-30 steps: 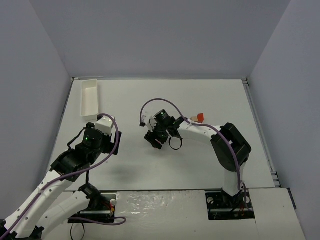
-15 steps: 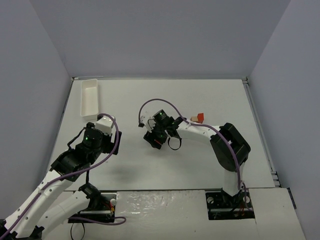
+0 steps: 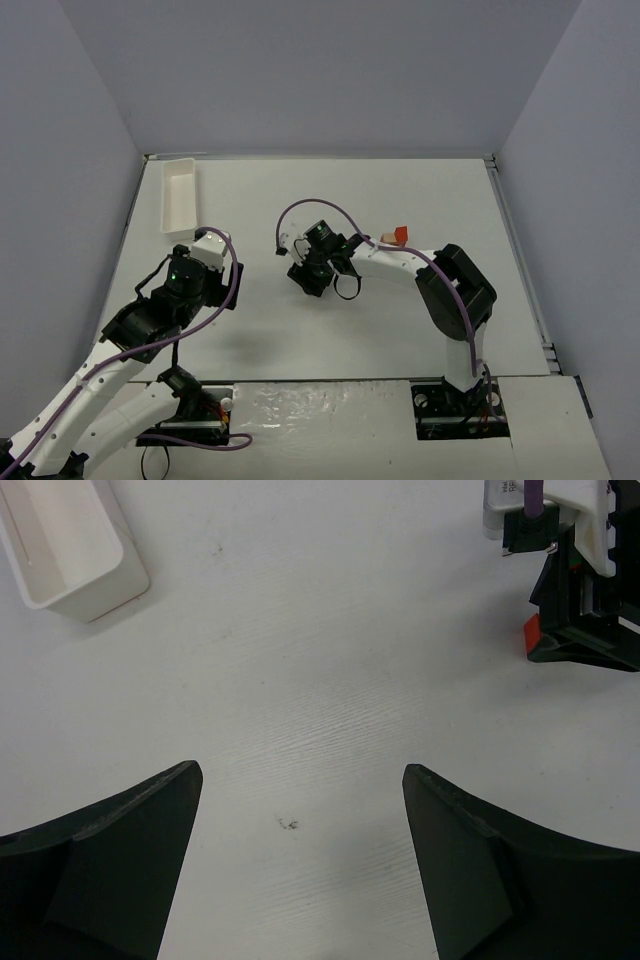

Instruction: Build the wood block tower

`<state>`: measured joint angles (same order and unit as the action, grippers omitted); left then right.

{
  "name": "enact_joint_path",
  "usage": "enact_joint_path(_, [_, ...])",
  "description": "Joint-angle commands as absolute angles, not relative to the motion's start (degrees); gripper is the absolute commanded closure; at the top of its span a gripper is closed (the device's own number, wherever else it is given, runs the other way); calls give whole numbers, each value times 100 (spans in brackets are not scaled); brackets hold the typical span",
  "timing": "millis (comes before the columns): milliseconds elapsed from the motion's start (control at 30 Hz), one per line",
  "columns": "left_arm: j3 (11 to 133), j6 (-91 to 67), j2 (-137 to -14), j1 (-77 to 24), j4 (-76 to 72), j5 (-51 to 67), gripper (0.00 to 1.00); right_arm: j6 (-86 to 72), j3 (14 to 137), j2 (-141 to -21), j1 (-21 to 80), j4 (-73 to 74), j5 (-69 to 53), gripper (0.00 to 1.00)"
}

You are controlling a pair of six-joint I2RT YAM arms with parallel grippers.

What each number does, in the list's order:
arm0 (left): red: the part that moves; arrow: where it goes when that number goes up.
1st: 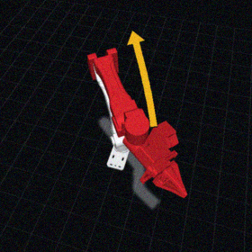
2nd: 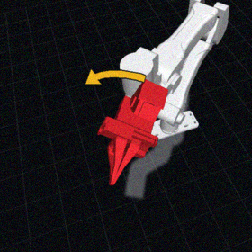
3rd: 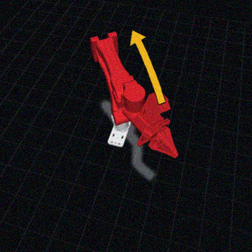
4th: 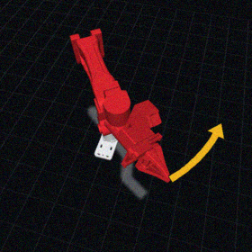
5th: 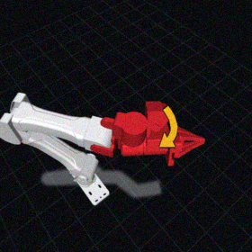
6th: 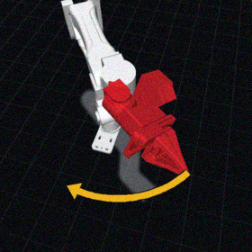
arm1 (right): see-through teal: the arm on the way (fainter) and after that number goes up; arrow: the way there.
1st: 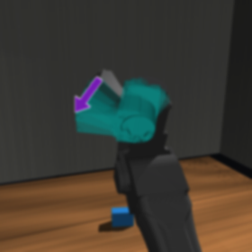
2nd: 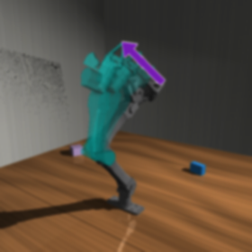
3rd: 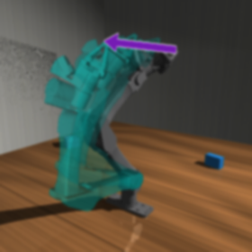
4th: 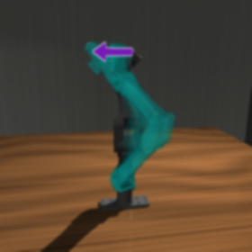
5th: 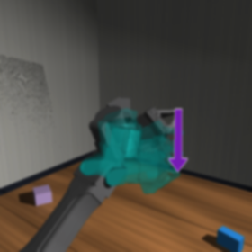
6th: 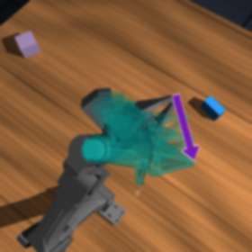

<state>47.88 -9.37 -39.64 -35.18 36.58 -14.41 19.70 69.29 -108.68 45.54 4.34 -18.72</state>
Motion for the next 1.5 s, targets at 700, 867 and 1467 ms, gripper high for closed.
enact_joint_path(700, [4922,-888,-3999,-3484,3366,-1433,21,1203,7281,-9758,4496,434,-896,100])
enact_joint_path(867, [4922,-888,-4001,-3487,3366,-1433,21,626,7229,-9000,4149,488,78,100])
enact_joint_path(1467, [4964,-879,-4185,-3417,3366,-1360,21,-224,6908,-8333,2123,606,53,100])
